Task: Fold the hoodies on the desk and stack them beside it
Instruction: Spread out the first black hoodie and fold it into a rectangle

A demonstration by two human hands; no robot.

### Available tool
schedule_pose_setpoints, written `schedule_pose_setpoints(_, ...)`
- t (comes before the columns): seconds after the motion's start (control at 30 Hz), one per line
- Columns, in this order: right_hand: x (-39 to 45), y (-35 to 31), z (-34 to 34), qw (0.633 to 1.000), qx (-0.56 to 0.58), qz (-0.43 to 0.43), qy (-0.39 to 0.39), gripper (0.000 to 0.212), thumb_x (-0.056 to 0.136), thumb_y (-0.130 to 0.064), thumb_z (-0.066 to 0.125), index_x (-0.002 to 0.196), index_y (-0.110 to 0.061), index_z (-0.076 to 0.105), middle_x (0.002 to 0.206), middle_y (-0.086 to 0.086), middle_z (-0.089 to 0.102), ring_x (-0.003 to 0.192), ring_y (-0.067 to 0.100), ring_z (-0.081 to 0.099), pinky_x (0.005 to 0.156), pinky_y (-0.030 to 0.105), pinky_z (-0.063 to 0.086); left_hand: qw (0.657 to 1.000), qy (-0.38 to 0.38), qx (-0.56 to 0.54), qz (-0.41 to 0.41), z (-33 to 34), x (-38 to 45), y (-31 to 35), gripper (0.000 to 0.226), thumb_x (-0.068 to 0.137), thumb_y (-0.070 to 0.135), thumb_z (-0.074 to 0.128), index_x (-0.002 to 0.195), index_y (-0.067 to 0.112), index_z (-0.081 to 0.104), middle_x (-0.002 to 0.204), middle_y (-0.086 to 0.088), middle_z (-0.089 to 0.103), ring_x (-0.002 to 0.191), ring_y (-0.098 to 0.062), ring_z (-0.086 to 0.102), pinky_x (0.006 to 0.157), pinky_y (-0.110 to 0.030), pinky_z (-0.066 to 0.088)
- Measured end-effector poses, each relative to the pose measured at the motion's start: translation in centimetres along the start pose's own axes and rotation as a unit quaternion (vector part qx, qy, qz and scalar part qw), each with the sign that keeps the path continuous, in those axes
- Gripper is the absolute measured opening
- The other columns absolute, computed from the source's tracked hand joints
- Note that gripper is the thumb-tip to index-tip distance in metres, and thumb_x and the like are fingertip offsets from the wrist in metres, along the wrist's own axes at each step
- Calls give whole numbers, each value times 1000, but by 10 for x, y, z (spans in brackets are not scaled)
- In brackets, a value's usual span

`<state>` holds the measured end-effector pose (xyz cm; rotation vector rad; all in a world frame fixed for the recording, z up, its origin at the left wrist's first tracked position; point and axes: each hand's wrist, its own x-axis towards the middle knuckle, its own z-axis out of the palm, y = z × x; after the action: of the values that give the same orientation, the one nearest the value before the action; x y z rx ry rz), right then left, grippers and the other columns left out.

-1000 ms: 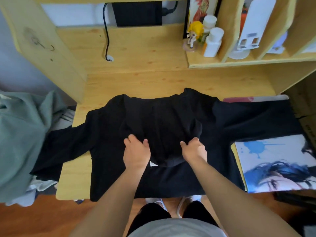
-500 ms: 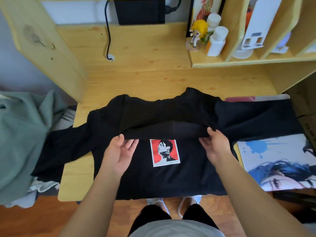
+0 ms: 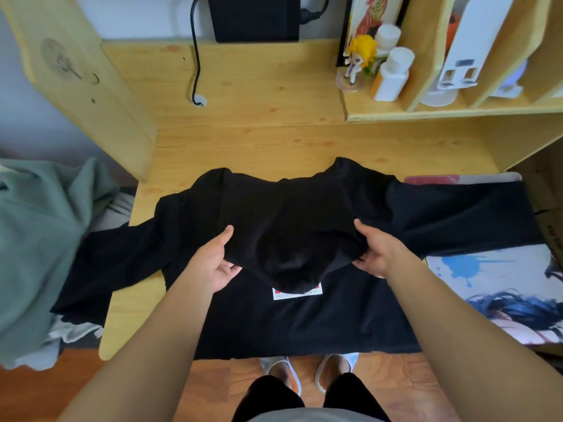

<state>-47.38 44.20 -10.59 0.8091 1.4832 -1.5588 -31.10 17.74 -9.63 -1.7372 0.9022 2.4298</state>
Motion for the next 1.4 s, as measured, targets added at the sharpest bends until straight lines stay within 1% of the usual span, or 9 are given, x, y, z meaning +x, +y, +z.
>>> schedule_pose_setpoints(0.27,6,-21,-4,979,182,-74,-52,28,106,-9,44,128,-15,61,125,16,69,111,35,68,98,52,53,983,-60,-147,88,1,6,19,34,104,11,52,137,13,57,128,-17,69,114,-38,69,104,-52,52)
schedule_pose_setpoints(0.43,22,-9,3,993,32,-61,94,33,99,-8,51,131,-8,60,121,12,67,100,31,66,82,46,58,988,136,62,28,-5,30,7,36,99,16,62,135,13,58,125,-16,65,110,-34,66,78,-45,58)
schedule_pose_setpoints(0.57,27,7,17,971,-100,-111,187,49,89,-38,71,129,-15,57,123,6,64,107,29,63,99,45,53,962,244,111,53,11,28,-11,77,85,40,80,145,18,37,140,-13,48,122,-38,54,100,-52,53)
schedule_pose_setpoints(0.67,17,14,20,892,-249,-230,299,42,95,-34,64,129,-12,51,132,12,49,117,33,53,95,42,48,893,306,290,161,26,4,-43,67,84,41,79,129,14,38,137,-16,39,118,-41,52,98,-53,49)
schedule_pose_setpoints(0.77,-3,29,26,749,-408,-442,276,27,95,-34,63,110,-13,54,113,6,50,97,26,53,79,38,46,835,206,455,231,30,-13,-87,47,87,60,65,104,19,48,113,-6,56,104,-35,62,87,-45,51)
schedule_pose_setpoints(0.9,-4,54,30,801,-470,-303,213,33,98,-42,59,113,-15,47,113,1,49,85,23,51,73,35,41,766,143,619,100,24,-10,-115,44,92,62,52,101,20,61,105,-3,67,101,-33,65,87,-41,51)
schedule_pose_setpoints(1.03,4,61,19,825,-473,-248,184,32,96,-34,64,117,-14,50,124,8,48,98,24,52,86,39,49,774,138,586,194,15,-10,-106,20,96,34,54,82,21,58,87,0,67,84,-28,65,79,-41,55)
schedule_pose_setpoints(1.23,-20,112,24,619,-581,-518,100,41,81,-37,74,112,-15,60,108,3,53,98,26,53,84,39,52,621,141,624,453,-8,-20,-114,16,88,32,67,91,21,55,93,5,51,81,-17,55,65,-36,53)
schedule_pose_setpoints(1.4,-13,143,21,521,-699,-481,90,43,71,-28,87,108,-21,66,100,-2,56,89,22,56,78,35,54,882,207,374,200,-14,1,-87,40,96,44,64,122,21,44,110,-6,61,89,-20,64,82,-42,56)
